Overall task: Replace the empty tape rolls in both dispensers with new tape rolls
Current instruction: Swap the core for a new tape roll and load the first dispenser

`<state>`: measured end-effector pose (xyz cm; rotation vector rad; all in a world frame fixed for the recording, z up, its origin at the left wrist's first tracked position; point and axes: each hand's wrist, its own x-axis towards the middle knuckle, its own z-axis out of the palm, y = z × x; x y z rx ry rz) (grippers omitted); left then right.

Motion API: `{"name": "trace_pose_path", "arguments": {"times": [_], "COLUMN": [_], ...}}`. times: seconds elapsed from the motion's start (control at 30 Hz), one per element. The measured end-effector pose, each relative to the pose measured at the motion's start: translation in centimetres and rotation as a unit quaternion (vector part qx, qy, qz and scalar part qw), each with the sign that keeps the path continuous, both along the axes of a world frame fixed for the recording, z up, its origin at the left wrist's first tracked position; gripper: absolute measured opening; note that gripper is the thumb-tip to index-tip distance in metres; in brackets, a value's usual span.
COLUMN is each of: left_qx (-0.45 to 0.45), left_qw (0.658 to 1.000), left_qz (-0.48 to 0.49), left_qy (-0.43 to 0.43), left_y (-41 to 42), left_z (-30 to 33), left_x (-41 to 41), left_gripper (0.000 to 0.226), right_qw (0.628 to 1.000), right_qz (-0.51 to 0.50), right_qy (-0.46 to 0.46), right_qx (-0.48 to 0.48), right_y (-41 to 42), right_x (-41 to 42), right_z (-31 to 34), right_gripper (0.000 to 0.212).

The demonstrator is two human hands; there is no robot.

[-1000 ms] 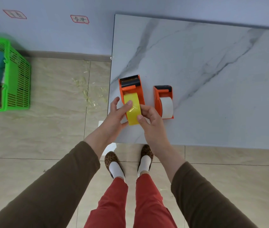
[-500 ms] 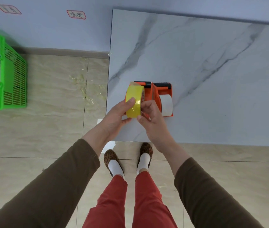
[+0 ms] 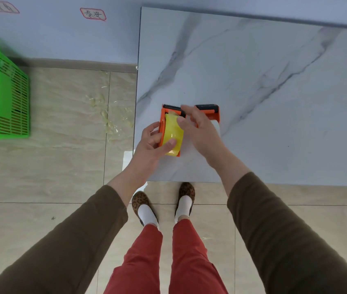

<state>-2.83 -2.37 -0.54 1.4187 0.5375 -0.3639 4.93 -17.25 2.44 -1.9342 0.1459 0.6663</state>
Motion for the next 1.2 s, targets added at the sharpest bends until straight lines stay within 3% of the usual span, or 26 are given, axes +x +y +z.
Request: {"name": "trace_pose_path", "arguments": {"times": [0.2,0.37,0.5,0.67,0.87,1.0,1.2], "left_qx": [-0.032,-0.146,-0.136,-0.131,-0.117,-0.118,-0.123], "left_qw": [0.999,0.989,0.987,0.979,0.978,0.981,0.984], "left_qz": [-0.02,-0.024,0.064,0.116,0.105,0.072,0.049], "left_qy": [0.033,0.006,0.055,0.101,0.14,0.133,0.117], "left_y": [0.1,-0.5,-0.9,-0.8,-0.8,-1.3,-1.5], "left_z": [0.6,1.9,2.1,1.5,1.5,1.5,2.0], "left_x": [-0.3,-0.2,-0.1,0.9,1.4,1.5,1.5], "left_gripper": [0.032,0.032,0.044,0.039,0.03,0.052,0.05], "right_qw": [0.993,0.99,0.989,0.991,0.988,0.977,0.972], "right_qz": [-0.018,-0.033,-0.054,-0.032,0.023,-0.006,0.001], "right_qy": [0.069,0.051,0.016,-0.035,-0.154,-0.214,-0.23], "right_qx": [0.096,0.128,0.138,0.122,0.005,-0.02,-0.055], "right_y": [0.3,0.8,1.4,1.8,1.5,1.0,0.9], "right_x": [0.9,0.5,-0.4,-1.5,-1.8,-1.3,-0.7], "right_z": [-0.4,0.2,0.8,0.9,0.2,0.0,0.5], "right_gripper": [0.008,0.012,0.013,0.011,0.008,0.01,0.007]}}
